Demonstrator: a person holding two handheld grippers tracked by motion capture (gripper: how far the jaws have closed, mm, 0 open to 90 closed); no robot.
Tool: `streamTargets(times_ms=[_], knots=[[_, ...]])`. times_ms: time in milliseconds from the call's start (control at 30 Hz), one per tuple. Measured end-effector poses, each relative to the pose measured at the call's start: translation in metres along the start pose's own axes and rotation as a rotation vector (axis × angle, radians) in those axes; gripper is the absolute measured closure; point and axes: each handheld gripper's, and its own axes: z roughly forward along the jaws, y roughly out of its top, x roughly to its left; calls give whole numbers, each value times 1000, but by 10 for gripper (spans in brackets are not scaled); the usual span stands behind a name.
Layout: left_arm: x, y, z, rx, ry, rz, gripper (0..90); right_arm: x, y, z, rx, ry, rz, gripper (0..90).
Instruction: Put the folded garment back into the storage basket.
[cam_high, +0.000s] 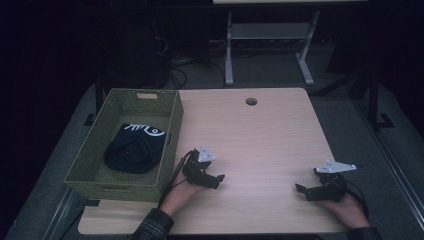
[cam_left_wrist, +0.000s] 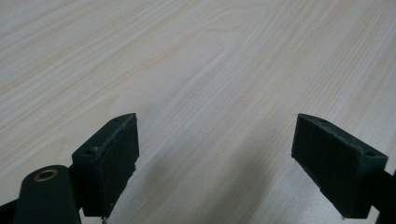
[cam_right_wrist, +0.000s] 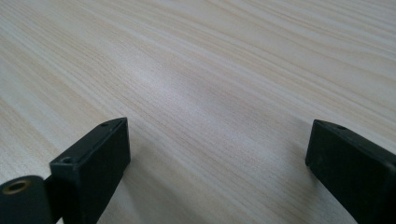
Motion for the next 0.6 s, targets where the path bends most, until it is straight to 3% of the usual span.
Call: streamTargets(times_ms=[233, 267, 600], knots=[[-1, -6, 12, 37, 1, 29, 131, 0, 0, 0, 0, 0, -1, 62], [-1, -7, 12, 25, -6, 10, 125, 0, 0, 0, 1, 0, -1, 62], [2, -14, 11, -29, -28, 38, 127, 0, 0, 0, -2, -1, -5, 61]])
